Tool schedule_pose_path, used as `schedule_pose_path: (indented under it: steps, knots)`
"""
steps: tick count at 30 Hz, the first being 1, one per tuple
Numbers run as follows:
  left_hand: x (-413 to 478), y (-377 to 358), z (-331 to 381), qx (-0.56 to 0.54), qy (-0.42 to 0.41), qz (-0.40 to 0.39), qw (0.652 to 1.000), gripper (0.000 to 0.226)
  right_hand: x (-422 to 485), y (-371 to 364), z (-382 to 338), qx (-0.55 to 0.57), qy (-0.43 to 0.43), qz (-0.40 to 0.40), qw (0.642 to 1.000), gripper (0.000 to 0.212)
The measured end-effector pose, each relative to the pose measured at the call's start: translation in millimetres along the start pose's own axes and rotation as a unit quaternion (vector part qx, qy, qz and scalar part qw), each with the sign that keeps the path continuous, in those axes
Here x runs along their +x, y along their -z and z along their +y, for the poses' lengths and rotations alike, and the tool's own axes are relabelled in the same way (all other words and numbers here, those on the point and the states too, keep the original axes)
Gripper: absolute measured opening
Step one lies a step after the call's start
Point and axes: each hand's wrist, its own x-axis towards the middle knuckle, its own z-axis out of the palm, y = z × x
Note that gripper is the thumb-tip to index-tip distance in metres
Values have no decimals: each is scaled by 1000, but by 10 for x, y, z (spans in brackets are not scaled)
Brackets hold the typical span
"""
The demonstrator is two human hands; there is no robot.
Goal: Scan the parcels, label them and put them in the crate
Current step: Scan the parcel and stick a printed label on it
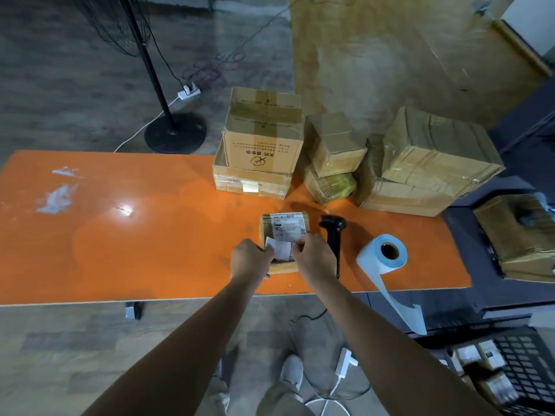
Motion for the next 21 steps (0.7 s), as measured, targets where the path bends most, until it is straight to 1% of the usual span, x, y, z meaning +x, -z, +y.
schedule_pose_path:
  steps: [2,6,10,13,15,17,21]
  knots:
    - [25,-1,-22,-18,10,-5,1000,27,6,-8,7,3,-3,4,1000,17]
    - [65,27,-54,-5,27,-12,1000,32,6,-11,16,10,-3,6,1000,21]
    - [82,33,-54,-51,66,-22,996,29,7,-18,0,26,-5,2,1000,30]
    - [94,17,-47,-85,95,-29,991,32,32,-15,3,16,-13,7,1000,28]
    - [115,8,-40,-121,124,-36,984,39,49,-16,17,29,-22,15,999,25]
    - [142,11,-26,-128,144,-37,980,43,52,-17,28,43,-30,20,998,28]
    - [183,18,-9,-105,140,-38,984,38,48,-27,67,108,-48,48,992,41]
